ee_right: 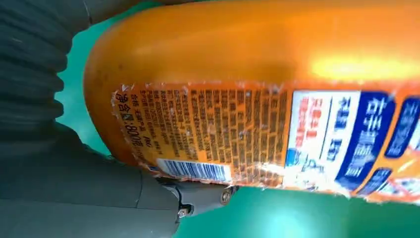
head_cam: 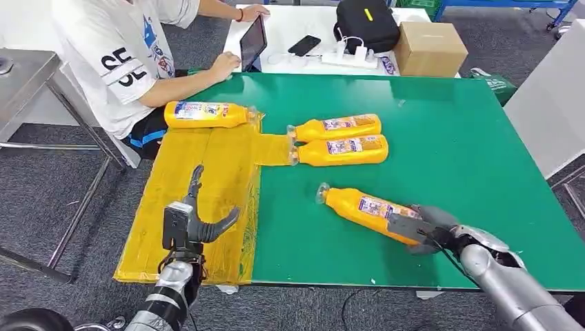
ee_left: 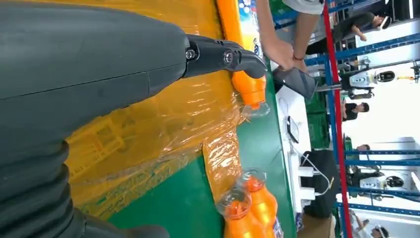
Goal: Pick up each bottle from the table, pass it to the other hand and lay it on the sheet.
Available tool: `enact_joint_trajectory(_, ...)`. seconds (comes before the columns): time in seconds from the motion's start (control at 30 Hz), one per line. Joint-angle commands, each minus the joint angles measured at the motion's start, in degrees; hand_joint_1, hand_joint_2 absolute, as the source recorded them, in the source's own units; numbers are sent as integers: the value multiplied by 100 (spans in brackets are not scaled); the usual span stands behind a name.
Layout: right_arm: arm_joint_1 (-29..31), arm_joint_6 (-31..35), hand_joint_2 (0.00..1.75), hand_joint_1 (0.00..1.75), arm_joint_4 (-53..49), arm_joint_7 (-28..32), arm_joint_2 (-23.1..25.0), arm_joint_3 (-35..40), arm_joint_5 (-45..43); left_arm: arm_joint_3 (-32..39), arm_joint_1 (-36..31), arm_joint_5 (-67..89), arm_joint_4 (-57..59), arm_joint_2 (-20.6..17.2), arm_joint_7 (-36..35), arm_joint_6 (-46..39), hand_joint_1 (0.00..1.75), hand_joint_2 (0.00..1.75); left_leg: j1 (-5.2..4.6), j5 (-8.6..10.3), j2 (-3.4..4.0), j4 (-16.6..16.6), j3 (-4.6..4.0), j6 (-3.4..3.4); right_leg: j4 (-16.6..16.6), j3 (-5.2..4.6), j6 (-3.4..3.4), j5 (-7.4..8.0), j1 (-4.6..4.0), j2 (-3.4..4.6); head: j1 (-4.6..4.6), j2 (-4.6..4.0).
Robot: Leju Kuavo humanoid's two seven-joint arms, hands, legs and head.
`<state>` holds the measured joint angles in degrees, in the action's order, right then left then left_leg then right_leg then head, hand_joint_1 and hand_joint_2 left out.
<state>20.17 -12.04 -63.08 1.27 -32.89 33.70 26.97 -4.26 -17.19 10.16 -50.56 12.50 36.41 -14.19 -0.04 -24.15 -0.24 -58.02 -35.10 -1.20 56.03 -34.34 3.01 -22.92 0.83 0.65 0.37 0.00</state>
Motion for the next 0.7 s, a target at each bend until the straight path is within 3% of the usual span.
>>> enact_joint_trajectory(0.03, -647, 1048, 175, 175, -8, 247, 1261, -879, 460, -28, 131, -3, -119, -3, -114, 50, 0, 175, 13, -7, 10, 6, 23, 9, -13, 23, -10, 1, -14, 8, -2, 0)
enact_joint_trajectory(0.13, -874, 1580, 175, 175, -575, 407, 1745, -1396, 815, 17, 300, -1, -391, 17, -156, 97, 0, 175, 18, -9, 19, 9, 24, 16, -13, 18, -17, 3, -17, 15, -2, 0)
enact_joint_trajectory(0.3, -940, 1584, 175, 175, -802, 351, 1803, -1474, 949, 28, 337, -6, -457, 28, -194, 129, 0, 175, 17, -12, 9, 1, 7, 16, 4, 4, -15, -7, -14, 5, -7, 0)
enact_joint_trajectory(0.4, -1099, 2344, 175, 175, -1194, 900, 2278, -1923, 1171, 67, 429, -100, -582, 71, -240, 258, 0, 175, 16, 0, -16, 3, -23, 10, 3, -16, -7, -5, -11, -9, -4, 0)
enact_joint_trajectory(0.5, -1340, 3112, 175, 175, -1912, 1393, 2856, -2259, 1107, -3, 589, -368, -864, 124, -332, 542, 0, 175, 19, -19, 10, -1, -10, 15, 5, -5, -16, -14, -16, 12, -2, 0)
enact_joint_trajectory(0.63, -1642, 3771, 175, 175, -2391, 2014, 3248, -2600, 652, -97, 705, -593, -1251, 161, -378, 495, 0, 175, 15, -8, -14, -1, -37, 15, 11, -31, -14, -13, -11, -9, -7, 0)
enact_joint_trajectory(0.7, -1675, 3787, 175, 175, -2409, 2026, 3260, -2613, 647, -121, 726, -615, -1313, 156, -394, 501, 0, 175, 14, 0, -28, 1, -53, 12, 7, -46, -8, -10, -8, -19, -4, 0)
